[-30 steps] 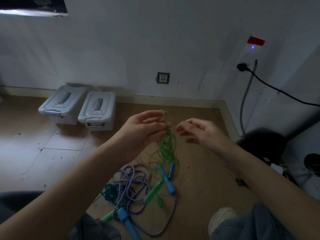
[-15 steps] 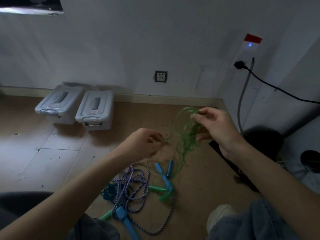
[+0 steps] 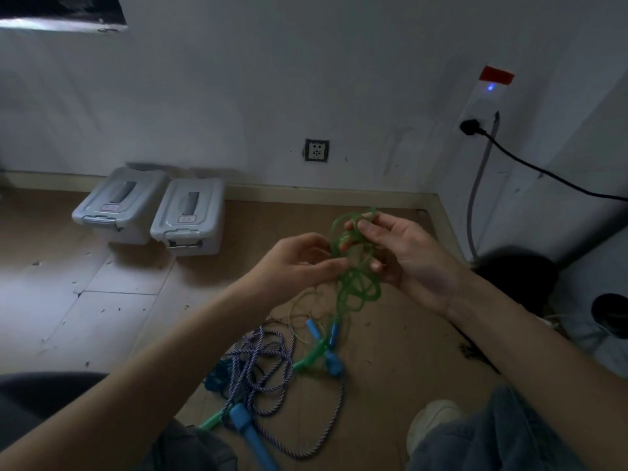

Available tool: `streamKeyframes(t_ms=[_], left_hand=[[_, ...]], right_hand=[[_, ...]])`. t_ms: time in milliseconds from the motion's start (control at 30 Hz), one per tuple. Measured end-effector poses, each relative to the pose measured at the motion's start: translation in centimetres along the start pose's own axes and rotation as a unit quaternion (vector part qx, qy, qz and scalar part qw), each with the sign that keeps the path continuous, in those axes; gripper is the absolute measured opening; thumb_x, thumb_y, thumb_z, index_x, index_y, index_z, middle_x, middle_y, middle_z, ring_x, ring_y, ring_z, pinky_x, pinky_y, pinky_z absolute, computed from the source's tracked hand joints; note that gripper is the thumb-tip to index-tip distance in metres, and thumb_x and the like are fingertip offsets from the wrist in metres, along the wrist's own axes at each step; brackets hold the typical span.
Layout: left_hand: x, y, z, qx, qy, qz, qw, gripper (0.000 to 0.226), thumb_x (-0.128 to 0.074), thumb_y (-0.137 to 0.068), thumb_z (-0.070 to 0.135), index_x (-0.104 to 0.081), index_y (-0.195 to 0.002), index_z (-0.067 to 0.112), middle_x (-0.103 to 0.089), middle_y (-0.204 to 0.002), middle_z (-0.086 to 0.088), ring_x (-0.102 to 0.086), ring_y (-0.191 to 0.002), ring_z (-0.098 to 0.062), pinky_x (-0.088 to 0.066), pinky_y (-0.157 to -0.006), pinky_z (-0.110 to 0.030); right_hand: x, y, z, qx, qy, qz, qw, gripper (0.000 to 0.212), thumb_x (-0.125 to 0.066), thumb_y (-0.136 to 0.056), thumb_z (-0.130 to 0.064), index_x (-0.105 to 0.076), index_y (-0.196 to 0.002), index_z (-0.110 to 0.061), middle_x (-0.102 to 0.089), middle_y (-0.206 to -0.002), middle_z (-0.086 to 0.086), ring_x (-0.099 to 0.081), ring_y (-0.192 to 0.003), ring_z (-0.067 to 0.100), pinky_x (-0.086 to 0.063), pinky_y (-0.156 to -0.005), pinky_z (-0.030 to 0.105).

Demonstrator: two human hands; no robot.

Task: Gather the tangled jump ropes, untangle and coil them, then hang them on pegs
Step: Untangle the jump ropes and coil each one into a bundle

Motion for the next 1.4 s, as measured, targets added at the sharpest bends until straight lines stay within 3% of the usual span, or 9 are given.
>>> streamKeyframes(t_ms=[200,333,500,633,767,867,1033,1167,1400], left_hand=[[2.3,0.2,0.7,-0.008,0.054,0.090,0.994,0.007,-0.059,-0.083,0.001,-0.052,-0.081,0.002,-0.061,-0.074,-0.011,-0.060,-0.055,-0.006,-0.051,-0.059,-0.016],[2.8,0.4,-0.4,0.038,0.164,0.111,0.979,0.008,-0.056,-0.085,0.001,-0.050,-0.080,0.003,-0.057,-0.079,-0.014,-0.061,-0.061,-0.013,-0.056,-0.062,-0.020],[1.9,0.4,-1.8,0.088,0.227,0.085,0.966,0.009,-0.052,-0.090,0.007,-0.048,-0.082,0.007,-0.052,-0.067,-0.006,-0.054,-0.055,-0.014,-0.057,-0.059,-0.026],[2.0,0.3,-1.5,0.076,0.118,0.065,0.988,0.011,-0.061,-0.084,0.012,-0.051,-0.080,0.010,-0.050,-0.048,0.009,-0.045,-0.039,-0.003,-0.048,-0.049,-0.021],[2.1,0.2,-1.5,0.077,-0.017,0.058,0.995,0.020,-0.068,-0.077,0.027,-0.063,-0.085,0.009,-0.048,-0.040,0.013,-0.043,-0.041,-0.003,-0.047,-0.052,-0.022],[1.0,0.8,-1.5,0.094,0.035,-0.023,0.995,0.035,-0.066,-0.067,0.036,-0.069,-0.091,0.010,-0.049,-0.043,0.013,-0.039,-0.043,-0.002,-0.041,-0.049,-0.014],[2.0,0.7,-0.7,0.065,0.071,0.010,0.995,0.028,-0.063,-0.077,0.025,-0.065,-0.098,0.006,-0.052,-0.043,0.011,-0.036,-0.042,0.001,-0.039,-0.047,-0.011],[1.9,0.5,-1.0,0.067,0.034,0.037,0.996,0.016,-0.060,-0.085,0.020,-0.068,-0.090,0.009,-0.053,-0.043,0.011,-0.040,-0.044,0.000,-0.036,-0.055,-0.019],[2.1,-0.1,-0.8,0.009,-0.077,0.109,0.991,0.010,-0.065,-0.080,0.023,-0.071,-0.073,0.020,-0.065,-0.065,0.005,-0.055,-0.062,-0.006,-0.045,-0.062,-0.023]], right_hand=[[0.5,0.1,-0.3,-0.014,0.191,-0.016,0.981,0.033,-0.075,-0.066,-0.016,-0.063,-0.097,-0.013,-0.064,-0.082,0.000,-0.052,-0.058,0.000,-0.037,-0.046,0.013],[0.8,0.1,0.3,-0.053,0.318,-0.027,0.946,0.009,-0.075,-0.073,-0.016,-0.069,-0.080,-0.014,-0.059,-0.061,-0.005,-0.048,-0.048,0.000,-0.036,-0.044,0.013],[2.4,-0.1,0.4,-0.033,0.206,0.052,0.977,0.017,-0.065,-0.079,0.001,-0.068,-0.074,-0.014,-0.069,-0.074,-0.003,-0.061,-0.069,0.005,-0.047,-0.059,0.017],[2.9,0.0,1.1,-0.070,-0.040,0.093,0.992,0.015,-0.053,-0.088,0.002,-0.063,-0.080,-0.007,-0.067,-0.063,0.004,-0.066,-0.055,0.016,-0.057,-0.053,0.028],[2.7,-0.3,1.0,-0.052,-0.071,0.090,0.992,0.016,-0.046,-0.093,-0.005,-0.058,-0.083,-0.007,-0.052,-0.055,-0.001,-0.038,-0.033,0.007,-0.034,-0.033,0.017],[3.0,-0.4,0.7,-0.036,0.064,0.093,0.993,0.016,-0.047,-0.095,-0.013,-0.058,-0.084,-0.010,-0.052,-0.058,-0.002,-0.040,-0.039,0.006,-0.034,-0.038,0.017],[2.4,0.1,-2.7,0.112,0.428,0.141,0.886,0.022,-0.063,-0.084,-0.033,-0.058,-0.102,-0.023,-0.051,-0.105,-0.006,-0.051,-0.092,0.005,-0.039,-0.078,0.014],[-0.7,0.4,-1.4,0.087,0.398,0.016,0.913,0.021,-0.070,-0.072,-0.034,-0.066,-0.087,-0.021,-0.066,-0.084,-0.009,-0.062,-0.075,-0.002,-0.047,-0.062,0.009],[-1.1,-0.1,-0.1,0.056,0.436,0.000,0.898,0.021,-0.072,-0.078,-0.019,-0.062,-0.065,-0.031,-0.063,-0.068,-0.011,-0.062,-0.054,0.003,-0.049,-0.051,0.017]])
Point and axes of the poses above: each hand's wrist, its own y-axis away from the middle knuckle, its own x-axis out of the back of the hand, z = x × y, the point moved 9 cm from there along -y, towards the middle knuckle
